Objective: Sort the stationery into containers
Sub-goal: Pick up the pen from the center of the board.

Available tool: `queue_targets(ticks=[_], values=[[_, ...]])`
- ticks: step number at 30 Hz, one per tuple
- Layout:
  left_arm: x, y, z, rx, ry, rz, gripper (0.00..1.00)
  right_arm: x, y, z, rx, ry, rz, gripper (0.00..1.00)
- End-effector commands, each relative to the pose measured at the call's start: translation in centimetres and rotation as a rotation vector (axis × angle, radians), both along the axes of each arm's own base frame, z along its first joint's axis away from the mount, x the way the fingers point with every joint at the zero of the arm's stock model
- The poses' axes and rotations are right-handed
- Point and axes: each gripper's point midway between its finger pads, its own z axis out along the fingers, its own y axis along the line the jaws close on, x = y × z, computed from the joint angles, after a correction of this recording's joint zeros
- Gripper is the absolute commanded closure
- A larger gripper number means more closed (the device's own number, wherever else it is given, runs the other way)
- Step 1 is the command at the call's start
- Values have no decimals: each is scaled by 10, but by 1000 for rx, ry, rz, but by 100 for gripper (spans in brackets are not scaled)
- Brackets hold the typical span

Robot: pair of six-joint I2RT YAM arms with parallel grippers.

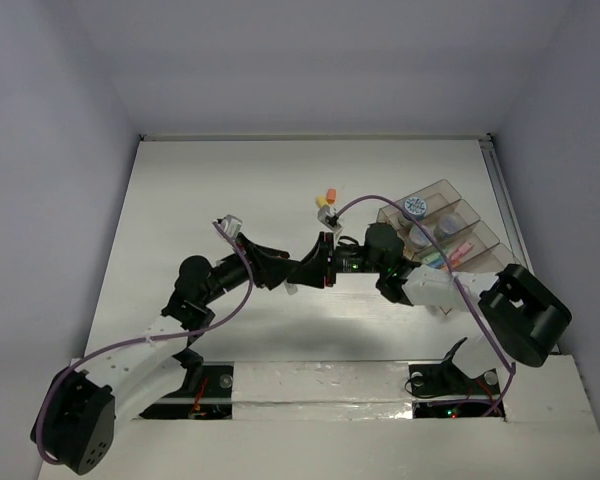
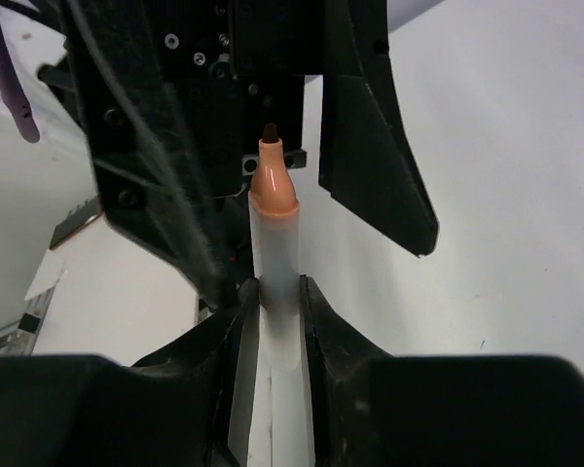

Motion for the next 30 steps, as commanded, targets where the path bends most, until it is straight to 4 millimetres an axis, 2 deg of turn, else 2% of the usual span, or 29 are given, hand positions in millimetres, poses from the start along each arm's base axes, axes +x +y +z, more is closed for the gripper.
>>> queue_targets(ticks=[1,2,5,10,12,14,19,24,27,30], values=[[-1,3,31,-64,-76,23,33,9,-1,21,98,-18,-37,100],[0,4,26,-55,-57,37,27,11,-1,23,108,-17,-44,100],[2,13,20,-50,-40,91,21,17,-1,22,113,-1,-61,100],[-1,25,10,-74,-15,150,21,36,-1,18,95,36,-146,100],[-6,28,7,-79,-17,153,25,51,-6,17,85,59,-201,100],[-13,27,5,-80,-28,126,33,56,-7,19,92,68,-210,100],[-21,22,-14,-50,-7,68,41,52,-3,30,133,118,-175,100],[-16,17,-10,-44,-45,55,43,42,2,37,190,198,-96,100],[-11,13,-4,-43,-65,48,51,38,3,34,214,233,-69,100],[-6,9,-4,-40,-68,43,55,36,4,29,223,259,-54,100]])
